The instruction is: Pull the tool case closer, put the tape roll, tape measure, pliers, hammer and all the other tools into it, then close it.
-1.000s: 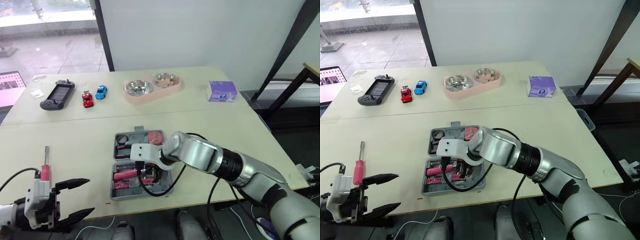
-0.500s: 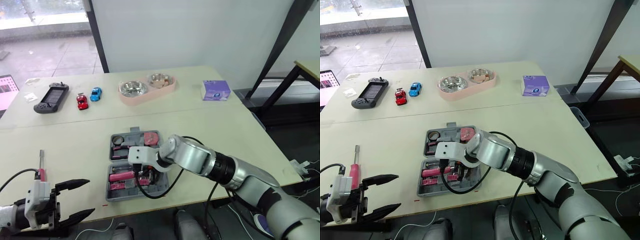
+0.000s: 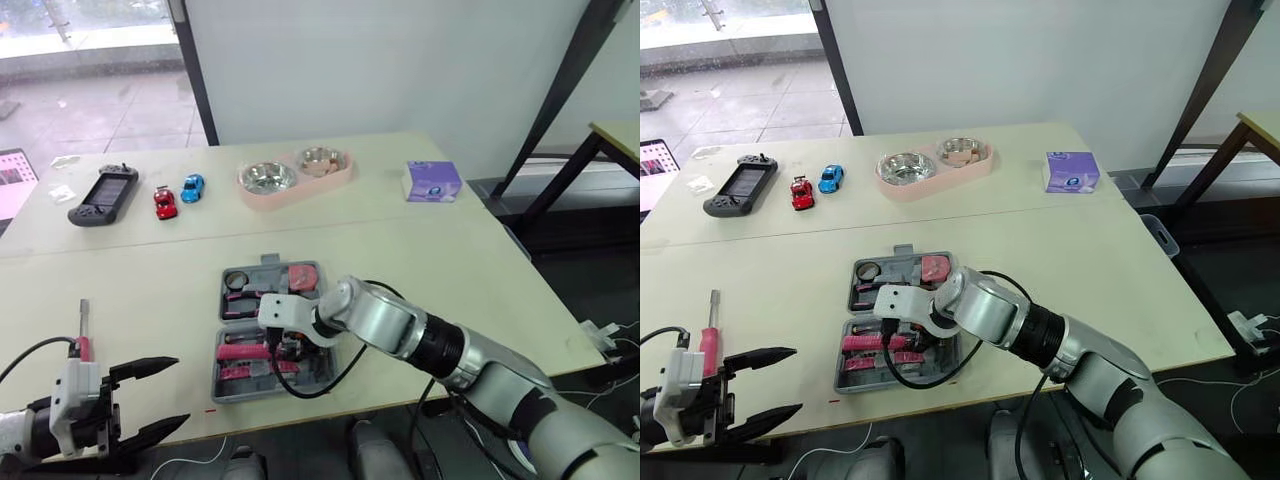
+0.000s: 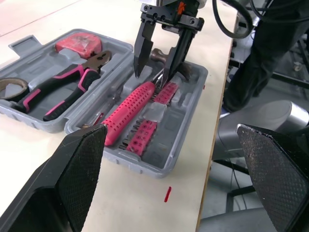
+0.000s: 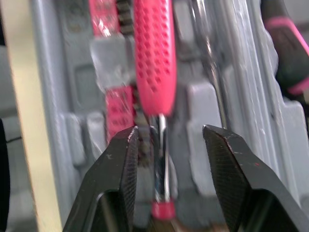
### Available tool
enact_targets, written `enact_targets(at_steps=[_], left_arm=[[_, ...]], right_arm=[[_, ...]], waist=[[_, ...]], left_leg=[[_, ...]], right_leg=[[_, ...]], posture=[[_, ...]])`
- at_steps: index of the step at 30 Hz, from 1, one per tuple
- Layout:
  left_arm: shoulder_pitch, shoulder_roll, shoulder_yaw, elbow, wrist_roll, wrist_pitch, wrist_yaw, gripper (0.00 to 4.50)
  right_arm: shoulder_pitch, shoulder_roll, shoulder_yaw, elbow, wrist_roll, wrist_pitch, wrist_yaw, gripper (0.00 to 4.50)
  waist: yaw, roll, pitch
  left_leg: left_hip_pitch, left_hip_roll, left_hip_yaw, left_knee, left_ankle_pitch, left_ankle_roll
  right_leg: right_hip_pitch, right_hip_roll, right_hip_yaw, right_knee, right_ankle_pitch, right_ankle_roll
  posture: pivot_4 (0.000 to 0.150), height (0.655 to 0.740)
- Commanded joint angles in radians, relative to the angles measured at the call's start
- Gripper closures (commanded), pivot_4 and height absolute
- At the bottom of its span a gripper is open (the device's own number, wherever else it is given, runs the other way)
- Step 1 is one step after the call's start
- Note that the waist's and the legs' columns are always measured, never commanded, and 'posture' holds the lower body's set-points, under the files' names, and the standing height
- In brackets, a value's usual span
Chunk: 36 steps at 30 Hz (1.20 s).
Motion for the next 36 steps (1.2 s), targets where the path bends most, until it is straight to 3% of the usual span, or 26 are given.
enact_targets(at_steps=[1,3,6,9,18,36], left_arm=[[-0.001,0.005,0.007,-0.031,-0.012,0.007,0.008,0.00],[-0.005,0.006,0.007,-0.028,-0.010,0.008,0.008,0.00],[-0.011,0.008,0.006,-0.026,-0.009,0.013,0.008,0.00],[-0.014,0.009,0.006,-0.027,-0.009,0.016,0.009,0.00],[-0.013,0.008,0.003,-0.044,-0.007,0.030,0.025,0.00],[-0.018,0.005,0.000,-0.056,-0.006,0.047,0.040,0.00]], right_arm=[[0.000,0.015,-0.066,-0.053,0.004,-0.015,-0.003,2.21],[0.008,0.022,-0.078,-0.054,0.002,-0.022,-0.005,2.21],[0.009,0.017,-0.067,-0.047,-0.017,-0.047,0.001,2.99],[0.010,0.021,-0.079,-0.042,-0.025,-0.061,-0.001,4.46],[0.121,-0.043,-0.108,-0.145,-0.017,-0.158,0.038,4.46],[0.154,-0.019,-0.059,-0.034,-0.122,-0.196,0.024,4.46]], waist=[[0.002,0.000,0.000],[0.002,0.000,0.000],[0.002,0.000,0.000],[0.002,0.000,0.000],[0.006,0.000,0.000],[0.002,-0.001,0.000]], left_leg=[[0.000,0.000,0.000,0.000,0.000,0.000],[0.000,0.000,0.000,0.000,0.000,0.000],[0.000,0.000,0.000,0.000,0.000,0.000],[0.000,0.000,0.000,0.000,0.000,0.000],[0.000,0.000,0.000,-0.001,0.000,0.000],[0.000,0.000,0.000,0.000,0.000,0.000]], right_leg=[[0.000,0.000,0.000,0.000,0.000,0.000],[0.000,0.000,0.000,0.000,0.000,0.000],[0.000,0.000,0.000,0.000,0.000,0.000],[0.000,0.000,0.000,0.000,0.000,0.000],[0.000,0.000,0.000,-0.001,0.000,0.000],[0.000,0.000,0.000,0.000,0.000,0.000]], posture=[[0.150,0.7387],[0.150,0.7387],[0.150,0.7387],[0.150,0.7387],[0.150,0.7387],[0.150,0.7387]])
